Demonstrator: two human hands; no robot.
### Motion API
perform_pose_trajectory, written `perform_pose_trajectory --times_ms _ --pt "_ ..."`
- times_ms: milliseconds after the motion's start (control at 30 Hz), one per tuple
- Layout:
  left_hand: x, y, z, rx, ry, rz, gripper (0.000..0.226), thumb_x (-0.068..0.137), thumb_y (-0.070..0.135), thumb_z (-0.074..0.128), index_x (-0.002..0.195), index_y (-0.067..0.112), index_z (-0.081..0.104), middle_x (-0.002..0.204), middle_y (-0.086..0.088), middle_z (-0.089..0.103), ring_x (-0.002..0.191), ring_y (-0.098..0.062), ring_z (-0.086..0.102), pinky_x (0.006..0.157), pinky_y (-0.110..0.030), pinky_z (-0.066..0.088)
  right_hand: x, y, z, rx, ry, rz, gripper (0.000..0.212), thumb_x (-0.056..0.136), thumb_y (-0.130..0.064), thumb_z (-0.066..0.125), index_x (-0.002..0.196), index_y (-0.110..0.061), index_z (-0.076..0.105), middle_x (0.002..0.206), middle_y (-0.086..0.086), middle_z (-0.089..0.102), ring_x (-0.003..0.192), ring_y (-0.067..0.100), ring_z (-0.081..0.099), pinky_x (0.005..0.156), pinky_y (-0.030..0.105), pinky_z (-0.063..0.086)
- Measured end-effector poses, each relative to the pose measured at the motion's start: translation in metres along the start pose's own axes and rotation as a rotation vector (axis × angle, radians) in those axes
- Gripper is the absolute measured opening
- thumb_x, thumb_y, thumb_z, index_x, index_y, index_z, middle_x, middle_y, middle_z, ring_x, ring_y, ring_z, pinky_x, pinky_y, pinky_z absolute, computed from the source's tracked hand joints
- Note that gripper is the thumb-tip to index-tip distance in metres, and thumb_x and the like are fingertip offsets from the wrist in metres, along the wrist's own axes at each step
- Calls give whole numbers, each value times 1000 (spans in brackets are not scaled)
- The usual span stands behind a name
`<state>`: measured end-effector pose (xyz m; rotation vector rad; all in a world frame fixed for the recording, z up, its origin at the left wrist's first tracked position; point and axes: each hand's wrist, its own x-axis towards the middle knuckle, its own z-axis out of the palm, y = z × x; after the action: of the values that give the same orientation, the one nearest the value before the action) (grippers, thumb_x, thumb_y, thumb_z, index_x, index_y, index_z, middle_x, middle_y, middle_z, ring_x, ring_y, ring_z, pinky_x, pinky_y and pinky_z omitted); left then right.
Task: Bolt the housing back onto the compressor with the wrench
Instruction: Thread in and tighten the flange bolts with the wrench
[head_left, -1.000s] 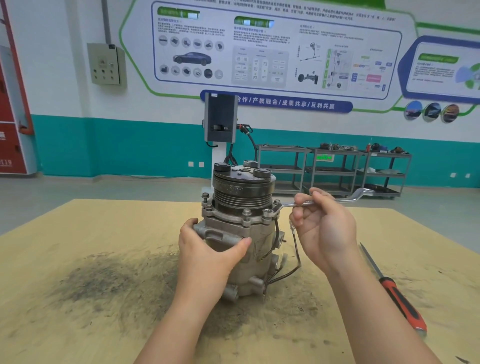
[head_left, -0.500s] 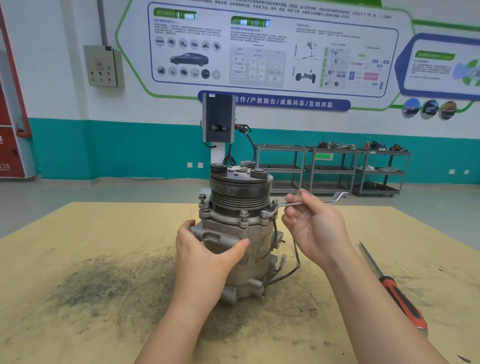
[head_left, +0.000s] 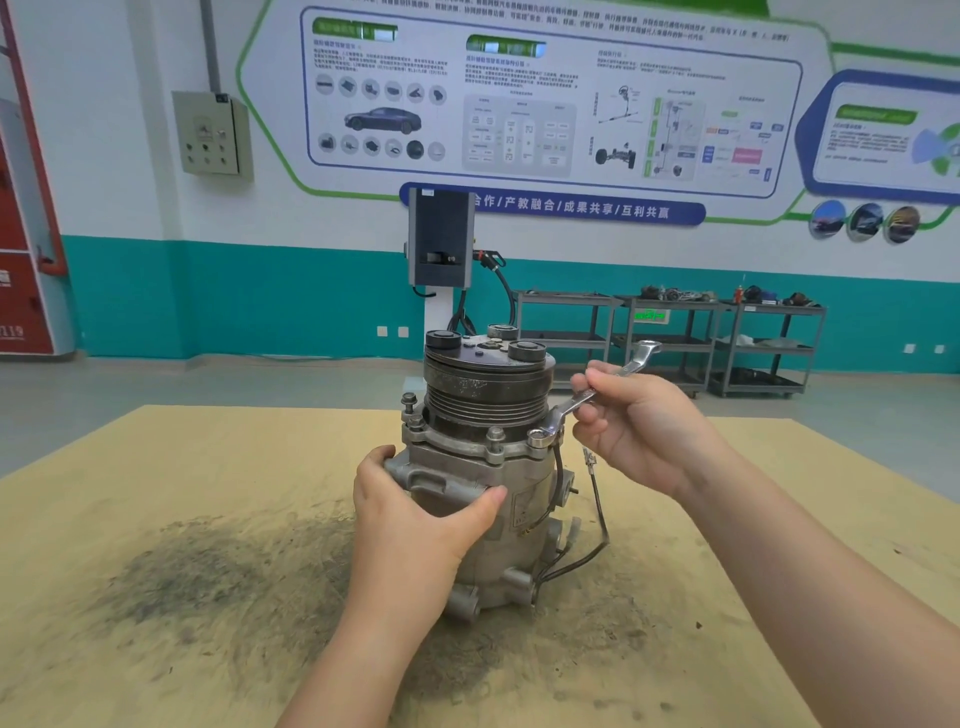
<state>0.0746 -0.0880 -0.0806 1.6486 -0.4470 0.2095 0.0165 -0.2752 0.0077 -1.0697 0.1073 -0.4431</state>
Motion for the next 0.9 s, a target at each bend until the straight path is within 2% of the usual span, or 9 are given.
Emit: perform_pose_trajectory --times_ms 100,200,367,467,533,667,767,833,900 --pt "-1 0 0 -8 3 0 104 61 41 91 142 18 29 135 5 43 119 -15 48 99 -33 46 -13 19 -1 72 59 -189 7 102 -11 41 99 -8 46 69 3 60 50 11 53 47 20 48" --pt "-1 0 1 -19 9 1 107 61 41 91 144 17 28 136 4 43 121 -15 48 100 -33 45 -36 40 -4 8 113 -508 12 102 -16 37 98 -8 44 75 5 65 59 17 63 57 24 54" --pt "0 -2 3 -19 18 -3 108 61 42 91 145 17 27 138 4 42 121 -14 46 98 -31 44 -58 68 6 -484 77 -1119 11 103 -26 43 100 -34 49 93 5 67 76 20 70 71 29 57" --pt "0 -1 5 -20 33 -6 108 58 43 91 143 17 29 135 4 43 118 -13 47 95 -31 43 -57 78 16 -778 1 -1365 9 100 -30 50 99 -23 55 97 1 66 84 16 67 71 30 57" --pt "2 -2 5 -30 27 -22 101 56 44 89 135 20 32 128 1 48 116 -18 52 94 -37 49 -52 83 24 -904 17 -1494 9 96 -21 58 96 -12 55 89 9 68 83 16 65 66 29 56" --pt "2 -7 7 -39 28 -25 71 73 21 79 125 28 31 121 -6 54 100 -14 57 68 -16 45 -46 91 46 -989 84 -1524 10 96 -20 57 95 -11 59 81 12 67 76 18 64 59 30 55" --pt "3 -9 7 -44 20 -20 60 70 2 77 109 29 41 108 -8 62 86 -13 64 62 -18 46 -46 94 54 -1017 129 -1461 12 90 -16 62 90 -6 69 82 8 66 75 17 63 59 30 55" --pt "2 -6 5 -43 23 -17 61 61 18 84 110 26 50 111 -5 60 100 -15 63 76 -27 52 -50 87 55 -965 137 -1448 8 91 -15 58 94 -11 64 85 4 65 79 14 61 68 25 53" --pt "2 -3 4 1 3 -37 97 54 38 90 134 15 41 129 -1 51 119 -19 54 98 -41 49 -54 71 53 -811 178 -1411 6 95 -15 51 97 -16 56 84 -2 64 75 13 62 68 25 52"
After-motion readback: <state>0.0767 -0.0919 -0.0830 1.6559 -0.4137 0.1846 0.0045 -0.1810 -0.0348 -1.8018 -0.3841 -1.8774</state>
